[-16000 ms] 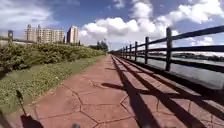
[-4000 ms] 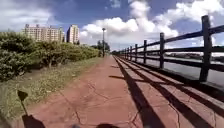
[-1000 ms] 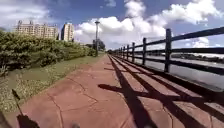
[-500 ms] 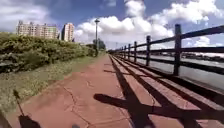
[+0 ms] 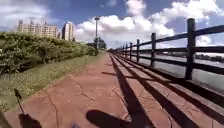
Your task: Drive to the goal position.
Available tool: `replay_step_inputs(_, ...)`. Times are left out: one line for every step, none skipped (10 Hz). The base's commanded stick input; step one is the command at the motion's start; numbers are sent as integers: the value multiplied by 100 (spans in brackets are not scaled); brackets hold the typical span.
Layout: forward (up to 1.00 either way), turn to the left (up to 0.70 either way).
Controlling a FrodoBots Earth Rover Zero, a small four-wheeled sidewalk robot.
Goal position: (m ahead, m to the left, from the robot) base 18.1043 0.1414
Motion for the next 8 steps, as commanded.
replay_step_inputs(85,0)
replay_step_inputs(85,0)
replay_step_inputs(85,0)
replay_step_inputs(85,0)
replay_step_inputs(85,0)
replay_step_inputs(85,0)
replay_step_inputs(85,0)
replay_step_inputs(85,0)
